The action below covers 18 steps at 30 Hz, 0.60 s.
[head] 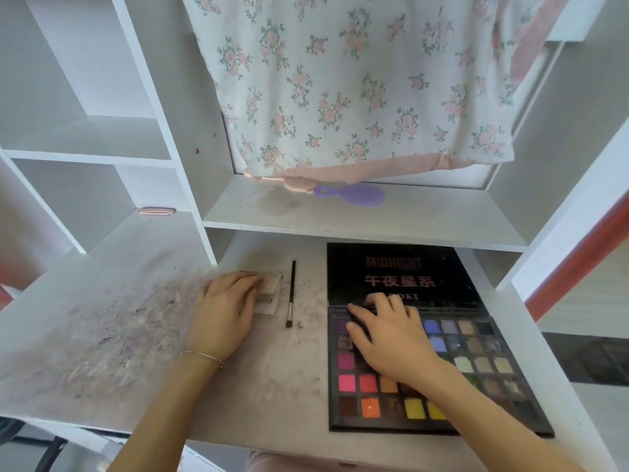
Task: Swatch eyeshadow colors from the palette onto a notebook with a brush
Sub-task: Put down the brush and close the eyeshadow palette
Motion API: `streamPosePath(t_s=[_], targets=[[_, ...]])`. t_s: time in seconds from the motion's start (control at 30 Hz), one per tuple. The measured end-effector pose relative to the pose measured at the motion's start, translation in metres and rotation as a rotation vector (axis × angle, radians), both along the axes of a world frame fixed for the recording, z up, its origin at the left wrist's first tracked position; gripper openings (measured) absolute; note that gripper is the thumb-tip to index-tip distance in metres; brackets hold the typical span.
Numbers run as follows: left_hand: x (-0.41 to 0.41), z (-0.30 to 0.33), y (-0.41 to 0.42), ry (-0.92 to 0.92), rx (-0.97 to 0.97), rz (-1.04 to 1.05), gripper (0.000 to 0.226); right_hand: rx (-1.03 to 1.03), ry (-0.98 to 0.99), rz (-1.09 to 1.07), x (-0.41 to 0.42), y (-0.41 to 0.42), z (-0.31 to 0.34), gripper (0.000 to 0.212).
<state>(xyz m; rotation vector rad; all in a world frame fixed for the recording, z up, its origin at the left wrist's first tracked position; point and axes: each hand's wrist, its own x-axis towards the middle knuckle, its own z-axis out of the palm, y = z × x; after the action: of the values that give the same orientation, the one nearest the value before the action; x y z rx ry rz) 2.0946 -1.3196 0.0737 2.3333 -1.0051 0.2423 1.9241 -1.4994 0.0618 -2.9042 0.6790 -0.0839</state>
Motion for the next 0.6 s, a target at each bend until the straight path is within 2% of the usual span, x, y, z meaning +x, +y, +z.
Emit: streamPosePath(t_s=[0.23,0.33,0.47,0.6], targets=[[-0.028,0.02,-0.011,-0.08,0.005,-0.044,0.029,0.048,-0.001,0.071,-0.012,0.049,0.002,0.051],[-0.044,0.021,-0.015,-0.065,-0.049,-0.111,0.024,0.154,-0.039,0.046,-0.015,0.043,0.009,0.048],[-0.072,0.014,-0.02,0.161,-0.071,-0.223,0.032,0.282,-0.222,-0.162,-0.026,0.006,0.015,0.045],[-0.091,-0.006,-0.024,0.27,0.038,-0.321,0.043,0.241,-0.29,-0.396,-0.045,-0.034,0.015,0.043]])
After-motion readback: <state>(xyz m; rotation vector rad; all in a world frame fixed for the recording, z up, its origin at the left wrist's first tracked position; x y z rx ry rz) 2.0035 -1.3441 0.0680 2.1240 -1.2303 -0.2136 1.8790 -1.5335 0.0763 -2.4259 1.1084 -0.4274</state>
